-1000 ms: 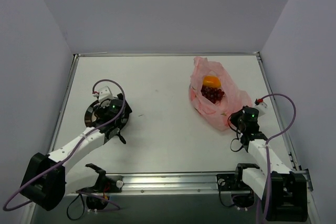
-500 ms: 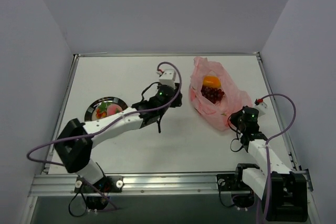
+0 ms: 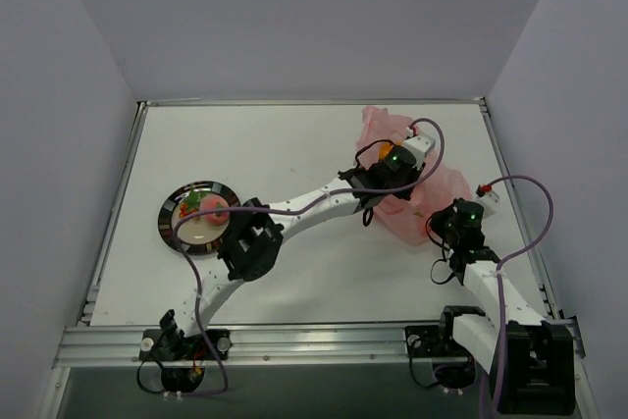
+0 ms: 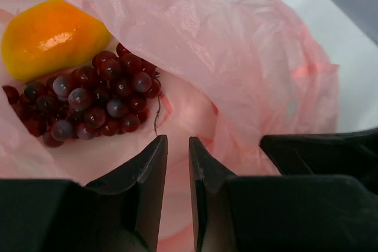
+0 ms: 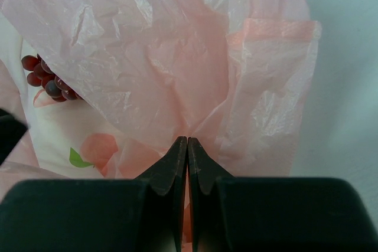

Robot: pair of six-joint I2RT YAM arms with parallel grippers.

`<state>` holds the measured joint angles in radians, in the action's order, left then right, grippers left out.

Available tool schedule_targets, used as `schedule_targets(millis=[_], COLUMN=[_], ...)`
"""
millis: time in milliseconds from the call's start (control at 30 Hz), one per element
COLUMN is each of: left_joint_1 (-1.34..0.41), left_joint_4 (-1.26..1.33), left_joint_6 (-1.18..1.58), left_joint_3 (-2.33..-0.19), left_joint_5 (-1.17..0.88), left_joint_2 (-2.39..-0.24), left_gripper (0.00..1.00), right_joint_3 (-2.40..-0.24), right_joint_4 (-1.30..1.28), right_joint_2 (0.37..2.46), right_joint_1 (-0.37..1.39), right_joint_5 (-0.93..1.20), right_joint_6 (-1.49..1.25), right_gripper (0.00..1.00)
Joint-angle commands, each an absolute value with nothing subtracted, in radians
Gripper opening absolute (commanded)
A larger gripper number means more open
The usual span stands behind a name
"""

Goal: Take the fake fruits out of the plastic bag

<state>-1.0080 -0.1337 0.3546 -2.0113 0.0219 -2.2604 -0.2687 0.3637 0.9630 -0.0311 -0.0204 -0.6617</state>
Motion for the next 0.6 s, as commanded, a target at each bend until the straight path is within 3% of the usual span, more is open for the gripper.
schedule_targets(millis=[0, 133, 267, 333, 567], left_joint_1=[-0.988, -0.973, -0.966, -0.966, -0.966], left_joint_4=[-0.311, -0.414, -0.407, -0.407, -0.425], left_joint_6=[0.233, 0.186, 0.141, 0.13, 0.107], left_joint_3=[-2.215, -2.376, -2.433, -2.46, -2.554], left_joint_5=[0.015, 0.029, 0.031, 0.035, 0.048], left_joint_2=[-2.325, -2.459, -2.513, -2.54, -2.641], left_gripper=[0.2, 0.28, 0.59, 0.67, 0.82], right_joint_3=[-0.267, -0.265, -0.265, -0.267, -0.265], right_joint_4=[0.387, 0.388, 0.387, 0.388, 0.393], right_joint_2=[0.956, 0.951, 0.951, 0.951, 0.957], right_joint_1=[-0.026, -0.025, -0.025, -0.026, -0.023], right_joint_5=[-0.035, -0.035, -0.034, -0.034, -0.028], right_joint_6=[-0.658, -0.657, -0.657, -0.655, -0.653], right_gripper=[0.0, 0.0, 0.0, 0.0, 0.0])
